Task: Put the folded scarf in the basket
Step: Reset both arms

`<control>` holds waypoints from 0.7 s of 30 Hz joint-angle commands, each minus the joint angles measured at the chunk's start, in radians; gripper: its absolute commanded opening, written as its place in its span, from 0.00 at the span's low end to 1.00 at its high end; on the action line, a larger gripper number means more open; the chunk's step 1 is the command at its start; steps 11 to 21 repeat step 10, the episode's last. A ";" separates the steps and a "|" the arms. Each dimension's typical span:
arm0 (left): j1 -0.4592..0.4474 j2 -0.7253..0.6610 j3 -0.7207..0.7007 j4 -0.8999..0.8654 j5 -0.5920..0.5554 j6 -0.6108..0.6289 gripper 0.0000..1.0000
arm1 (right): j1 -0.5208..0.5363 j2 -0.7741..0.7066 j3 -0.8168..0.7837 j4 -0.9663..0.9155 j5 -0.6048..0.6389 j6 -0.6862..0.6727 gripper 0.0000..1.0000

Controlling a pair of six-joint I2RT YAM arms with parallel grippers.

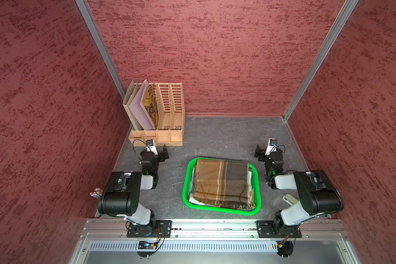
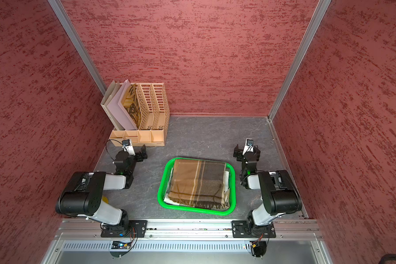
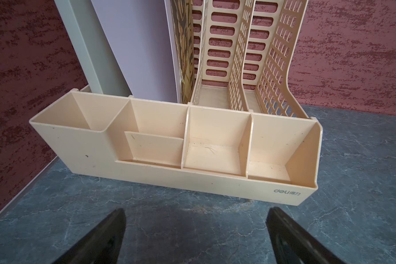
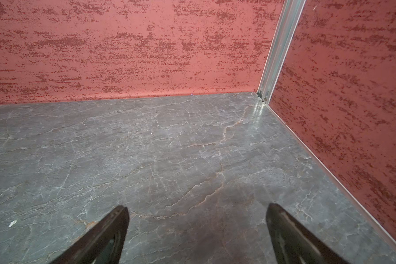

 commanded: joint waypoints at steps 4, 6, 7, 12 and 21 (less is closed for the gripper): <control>-0.004 -0.006 0.009 -0.005 0.000 -0.001 1.00 | -0.004 -0.008 0.004 -0.018 -0.014 0.014 0.98; -0.004 -0.006 0.009 -0.006 0.000 -0.001 1.00 | -0.004 -0.009 0.002 -0.016 -0.014 0.013 0.98; -0.004 -0.006 0.010 -0.005 0.000 -0.001 1.00 | -0.003 -0.010 0.002 -0.014 -0.014 0.013 0.98; -0.004 -0.005 0.009 -0.005 0.000 -0.001 1.00 | -0.003 -0.011 -0.001 -0.012 -0.014 0.013 0.98; -0.004 -0.005 0.009 -0.005 0.000 -0.001 1.00 | -0.003 -0.011 -0.001 -0.012 -0.014 0.013 0.98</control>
